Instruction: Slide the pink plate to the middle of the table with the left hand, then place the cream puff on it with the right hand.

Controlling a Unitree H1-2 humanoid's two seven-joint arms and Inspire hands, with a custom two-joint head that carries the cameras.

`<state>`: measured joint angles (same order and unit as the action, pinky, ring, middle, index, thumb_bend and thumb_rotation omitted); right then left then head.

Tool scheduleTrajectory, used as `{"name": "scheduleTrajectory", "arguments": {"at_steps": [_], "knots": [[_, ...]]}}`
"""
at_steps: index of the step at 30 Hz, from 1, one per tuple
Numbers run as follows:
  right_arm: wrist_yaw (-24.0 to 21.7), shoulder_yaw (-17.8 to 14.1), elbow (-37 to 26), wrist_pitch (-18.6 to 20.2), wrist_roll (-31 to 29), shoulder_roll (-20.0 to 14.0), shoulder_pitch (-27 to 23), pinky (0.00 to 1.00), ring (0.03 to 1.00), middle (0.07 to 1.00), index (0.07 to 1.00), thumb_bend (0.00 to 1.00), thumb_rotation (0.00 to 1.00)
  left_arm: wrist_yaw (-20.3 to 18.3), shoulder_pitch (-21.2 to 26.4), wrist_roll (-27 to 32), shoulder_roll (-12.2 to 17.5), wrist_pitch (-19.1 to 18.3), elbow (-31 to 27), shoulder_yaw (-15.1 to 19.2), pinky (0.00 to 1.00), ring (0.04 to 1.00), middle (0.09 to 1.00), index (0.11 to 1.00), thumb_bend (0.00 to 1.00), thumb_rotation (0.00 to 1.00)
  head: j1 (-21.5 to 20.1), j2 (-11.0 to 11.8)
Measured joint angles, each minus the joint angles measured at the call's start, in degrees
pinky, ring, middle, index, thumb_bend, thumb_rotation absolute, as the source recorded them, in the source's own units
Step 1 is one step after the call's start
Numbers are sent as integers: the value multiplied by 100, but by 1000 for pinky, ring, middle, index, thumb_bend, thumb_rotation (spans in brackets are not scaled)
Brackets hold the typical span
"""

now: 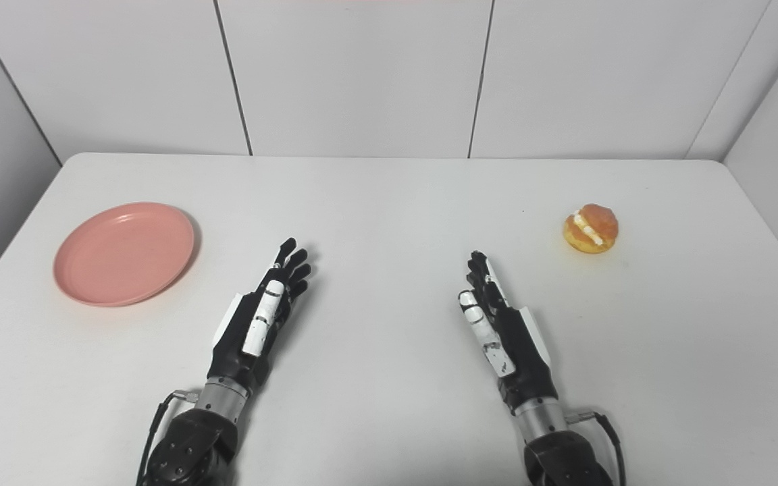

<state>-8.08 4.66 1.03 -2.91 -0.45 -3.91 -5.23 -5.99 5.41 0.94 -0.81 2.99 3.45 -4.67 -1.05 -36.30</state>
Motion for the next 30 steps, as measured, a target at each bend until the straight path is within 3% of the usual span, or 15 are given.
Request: {"name": "scheduleTrajectory", "arguments": {"at_steps": [12,25,30], "knots": [[7,-4,-2,2,-15,18,1,1000,1000,1000,1000,419,997,0,-2,0,4,-5,-4,0,969,961,974,978,439,1000,9,-53],[11,-52,-1,-6,-30,85,1,1000,993,1000,1000,434,1000,0,-10,0,23,-18,-22,-3,969,960,973,977,444,1000,9,-62],[6,-78,2,-6,-56,94,3,1000,993,1000,1000,405,1000,2,-10,-2,23,-13,-16,-6,969,961,974,976,458,1000,306,35]]}}
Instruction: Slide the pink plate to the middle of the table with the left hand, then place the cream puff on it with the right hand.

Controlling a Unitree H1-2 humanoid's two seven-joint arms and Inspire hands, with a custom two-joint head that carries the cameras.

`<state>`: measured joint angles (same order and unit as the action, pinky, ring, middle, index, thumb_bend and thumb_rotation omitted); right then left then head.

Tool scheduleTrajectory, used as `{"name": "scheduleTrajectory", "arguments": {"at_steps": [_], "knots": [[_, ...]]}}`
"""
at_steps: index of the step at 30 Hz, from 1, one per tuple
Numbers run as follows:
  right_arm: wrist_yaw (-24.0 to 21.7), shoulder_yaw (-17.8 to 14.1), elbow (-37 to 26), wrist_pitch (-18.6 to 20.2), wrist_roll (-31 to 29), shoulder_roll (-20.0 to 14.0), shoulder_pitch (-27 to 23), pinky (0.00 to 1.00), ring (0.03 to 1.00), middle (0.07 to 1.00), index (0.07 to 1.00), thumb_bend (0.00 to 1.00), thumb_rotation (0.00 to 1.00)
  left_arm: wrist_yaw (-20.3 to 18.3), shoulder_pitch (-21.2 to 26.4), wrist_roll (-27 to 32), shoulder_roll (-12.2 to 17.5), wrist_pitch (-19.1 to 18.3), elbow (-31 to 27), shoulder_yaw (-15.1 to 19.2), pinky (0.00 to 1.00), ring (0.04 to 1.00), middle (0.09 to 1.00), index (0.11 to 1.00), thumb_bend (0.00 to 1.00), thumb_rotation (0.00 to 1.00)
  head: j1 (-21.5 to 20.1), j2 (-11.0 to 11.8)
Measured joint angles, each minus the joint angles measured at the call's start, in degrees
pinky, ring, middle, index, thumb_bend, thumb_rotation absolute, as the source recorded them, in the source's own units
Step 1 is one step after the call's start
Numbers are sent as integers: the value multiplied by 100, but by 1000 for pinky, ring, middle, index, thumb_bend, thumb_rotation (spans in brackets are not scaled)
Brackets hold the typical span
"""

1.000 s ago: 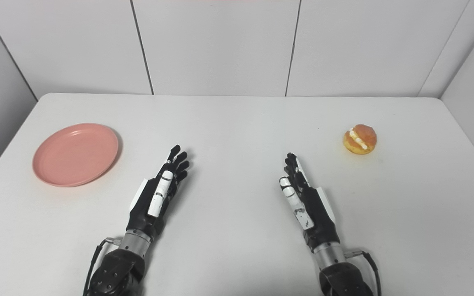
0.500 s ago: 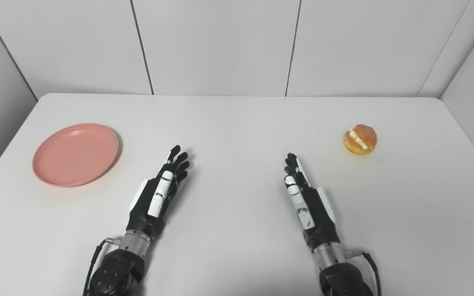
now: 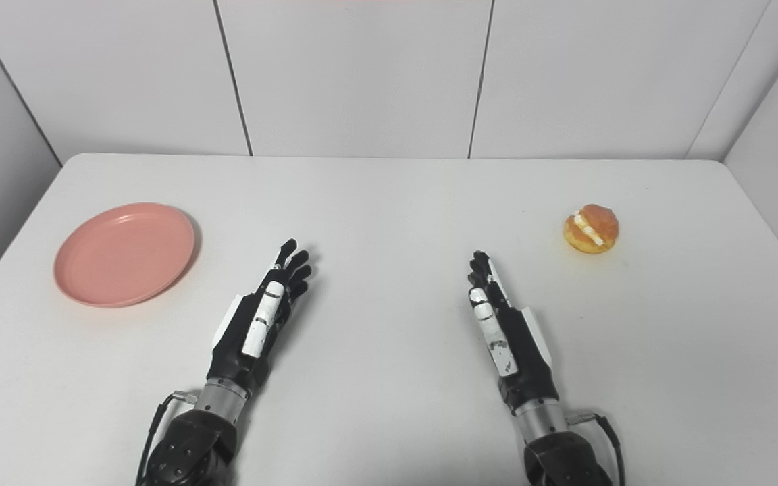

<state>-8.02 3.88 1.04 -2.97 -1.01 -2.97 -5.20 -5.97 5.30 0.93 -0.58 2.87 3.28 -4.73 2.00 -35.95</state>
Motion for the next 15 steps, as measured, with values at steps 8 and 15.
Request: {"name": "scheduleTrajectory", "arguments": {"at_steps": [8,15], "knots": [[-157,-99,73,-27,-320,-122,4,1000,1000,1000,1000,392,1000,107,10,-259,-116,23,55,-115,963,962,977,976,445,1000,986,369],[-319,-249,379,-260,-623,-322,-119,1000,1000,1000,1000,315,1000,368,89,-561,-287,135,242,-197,946,954,966,962,450,1000,1680,879]]}}
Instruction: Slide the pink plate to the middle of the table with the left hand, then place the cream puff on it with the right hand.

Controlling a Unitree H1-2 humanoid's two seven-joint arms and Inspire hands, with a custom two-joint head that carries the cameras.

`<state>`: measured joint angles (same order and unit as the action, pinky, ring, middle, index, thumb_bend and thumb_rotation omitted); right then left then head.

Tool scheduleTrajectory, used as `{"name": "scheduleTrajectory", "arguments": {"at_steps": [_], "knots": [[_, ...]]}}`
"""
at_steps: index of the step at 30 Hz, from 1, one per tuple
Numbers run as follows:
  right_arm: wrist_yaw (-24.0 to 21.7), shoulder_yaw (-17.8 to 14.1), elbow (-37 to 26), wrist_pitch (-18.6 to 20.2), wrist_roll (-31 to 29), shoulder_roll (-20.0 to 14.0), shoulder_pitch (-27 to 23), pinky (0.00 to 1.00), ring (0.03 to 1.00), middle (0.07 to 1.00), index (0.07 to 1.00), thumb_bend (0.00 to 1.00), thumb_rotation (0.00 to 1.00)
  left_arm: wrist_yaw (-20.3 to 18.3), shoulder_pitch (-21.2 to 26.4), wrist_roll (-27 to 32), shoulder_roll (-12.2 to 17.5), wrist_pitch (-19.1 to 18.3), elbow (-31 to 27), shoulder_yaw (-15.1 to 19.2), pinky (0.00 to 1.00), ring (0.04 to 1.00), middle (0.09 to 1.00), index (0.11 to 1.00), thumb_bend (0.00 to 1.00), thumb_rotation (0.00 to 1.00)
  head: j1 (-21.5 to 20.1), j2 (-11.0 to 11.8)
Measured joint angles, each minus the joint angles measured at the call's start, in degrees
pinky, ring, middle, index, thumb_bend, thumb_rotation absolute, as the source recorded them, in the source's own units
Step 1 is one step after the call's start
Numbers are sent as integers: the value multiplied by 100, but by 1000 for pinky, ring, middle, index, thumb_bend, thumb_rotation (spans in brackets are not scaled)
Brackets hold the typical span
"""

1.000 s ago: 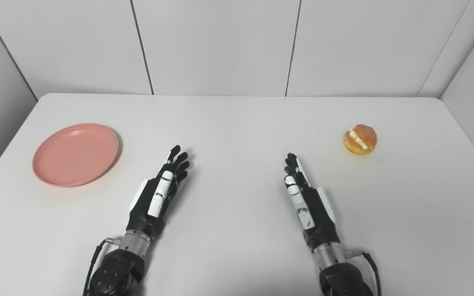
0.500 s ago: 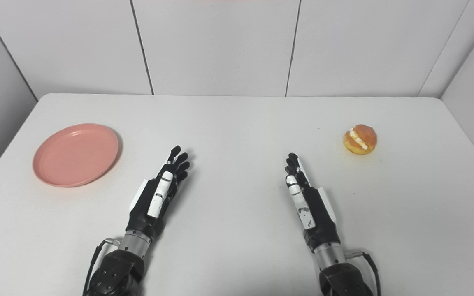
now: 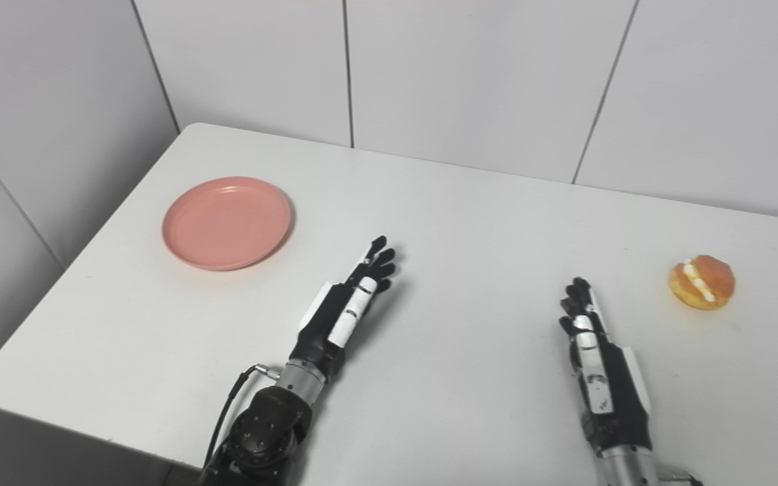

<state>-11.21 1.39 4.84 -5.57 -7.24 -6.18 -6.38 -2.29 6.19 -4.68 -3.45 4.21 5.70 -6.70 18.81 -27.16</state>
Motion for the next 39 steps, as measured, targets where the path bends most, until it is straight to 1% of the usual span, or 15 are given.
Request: {"name": "scheduleTrajectory", "arguments": {"at_steps": [1,2,3,5,11,15,21,28,32,35,39], "knots": [[-32,-18,29,-13,-39,-10,-16,1000,1000,1000,1000,296,1000,35,21,-32,-14,14,37,-10,948,956,966,962,449,1000,0,0],[-59,-32,65,-27,-72,-23,-29,1000,1000,1000,1000,285,1000,81,65,-65,-50,40,123,-22,949,957,966,962,448,1000,122,113],[-83,-34,98,-48,-99,-36,-50,1000,1000,1000,1000,255,1000,103,116,-73,-88,52,192,-23,948,956,964,960,441,1000,123,114],[-113,-42,132,-95,-126,-38,-71,1000,1000,1000,1000,219,1000,117,203,-84,-150,88,319,-46,946,955,960,956,433,1000,263,237],[-176,-53,156,-100,-204,-39,-99,1000,1000,1000,1000,175,1000,174,304,-150,-269,149,478,-98,947,955,958,957,441,1000,299,264],[-175,-58,126,-97,-223,-40,-78,1000,1000,1000,1000,161,1000,188,305,-149,-273,153,478,-99,948,955,958,960,455,1000,299,255],[-163,-52,7,-75,-218,-33,10,1000,1000,1000,1000,135,1000,186,305,-147,-274,158,476,-98,953,959,964,966,452,1000,255,237],[-126,-30,-48,-48,-112,-4,34,1000,1000,1000,1000,139,1000,128,301,-110,-247,143,444,-89,959,964,972,976,469,1000,316,255],[-40,-23,-164,81,-77,48,54,1000,1000,1000,1000,129,1000,75,265,-20,-213,28,338,-72,975,981,991,992,460,1000,299,246],[-25,-2,-189,108,-56,63,64,1000,1000,1000,1000,119,1000,36,221,94,-179,-118,228,-76,998,998,1000,1000,462,1000,255,255],[0,16,-204,110,-9,90,66,1000,1000,1000,1000,110,1000,-187,57,316,-62,-343,-112,-86,1000,1000,1000,1000,486,1000,220,229]]}}
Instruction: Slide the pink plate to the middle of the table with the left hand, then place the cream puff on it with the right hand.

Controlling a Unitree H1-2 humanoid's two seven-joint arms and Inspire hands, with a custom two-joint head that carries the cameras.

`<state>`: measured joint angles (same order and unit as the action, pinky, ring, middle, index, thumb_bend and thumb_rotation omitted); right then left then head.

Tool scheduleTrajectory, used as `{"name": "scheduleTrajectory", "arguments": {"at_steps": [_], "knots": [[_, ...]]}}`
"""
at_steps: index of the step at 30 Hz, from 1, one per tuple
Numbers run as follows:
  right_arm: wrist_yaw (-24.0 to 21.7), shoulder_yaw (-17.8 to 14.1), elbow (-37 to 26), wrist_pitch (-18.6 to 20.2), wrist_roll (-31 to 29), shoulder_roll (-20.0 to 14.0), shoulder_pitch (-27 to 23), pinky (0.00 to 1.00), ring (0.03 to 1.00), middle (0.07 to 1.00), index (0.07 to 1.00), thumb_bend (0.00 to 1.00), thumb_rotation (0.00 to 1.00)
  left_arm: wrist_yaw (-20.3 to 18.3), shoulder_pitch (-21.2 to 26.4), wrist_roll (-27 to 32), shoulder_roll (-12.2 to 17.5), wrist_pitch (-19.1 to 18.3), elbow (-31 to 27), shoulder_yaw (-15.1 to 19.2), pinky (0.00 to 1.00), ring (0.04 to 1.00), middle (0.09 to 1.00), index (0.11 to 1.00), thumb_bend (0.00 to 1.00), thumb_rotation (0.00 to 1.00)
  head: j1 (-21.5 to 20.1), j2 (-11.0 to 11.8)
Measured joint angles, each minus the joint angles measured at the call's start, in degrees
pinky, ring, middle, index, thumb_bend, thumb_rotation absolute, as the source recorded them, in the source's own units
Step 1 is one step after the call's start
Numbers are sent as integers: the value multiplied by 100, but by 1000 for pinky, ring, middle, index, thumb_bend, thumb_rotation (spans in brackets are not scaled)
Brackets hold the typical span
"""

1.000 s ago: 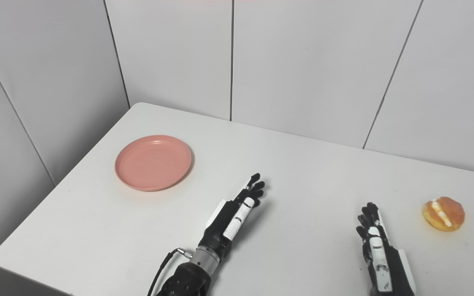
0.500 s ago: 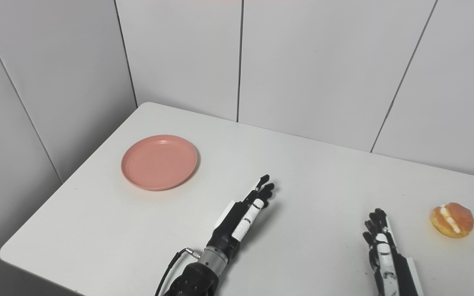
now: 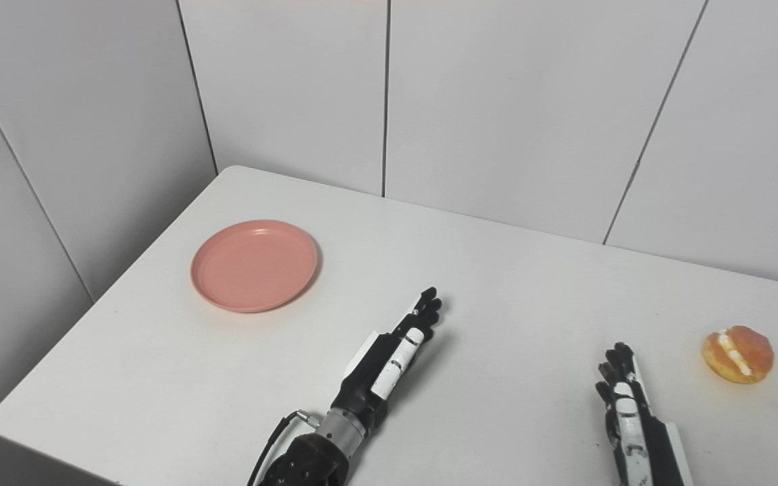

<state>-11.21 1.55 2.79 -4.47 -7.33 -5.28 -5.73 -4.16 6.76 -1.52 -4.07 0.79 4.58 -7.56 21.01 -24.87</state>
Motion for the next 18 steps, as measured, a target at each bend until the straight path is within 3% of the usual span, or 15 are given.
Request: {"name": "scheduleTrajectory", "arguments": {"at_steps": [11,18], "knots": [[53,21,-18,6,115,20,10,1000,1000,1000,1000,127,1000,-254,-297,263,217,-888,-1088,86,1000,1000,1000,1000,488,1000,35,-62],[52,23,-11,6,139,16,4,1000,1000,1000,1000,126,1000,-288,-282,360,251,-1126,-1549,185,1000,1000,1000,1000,455,1000,61,-97]]}}
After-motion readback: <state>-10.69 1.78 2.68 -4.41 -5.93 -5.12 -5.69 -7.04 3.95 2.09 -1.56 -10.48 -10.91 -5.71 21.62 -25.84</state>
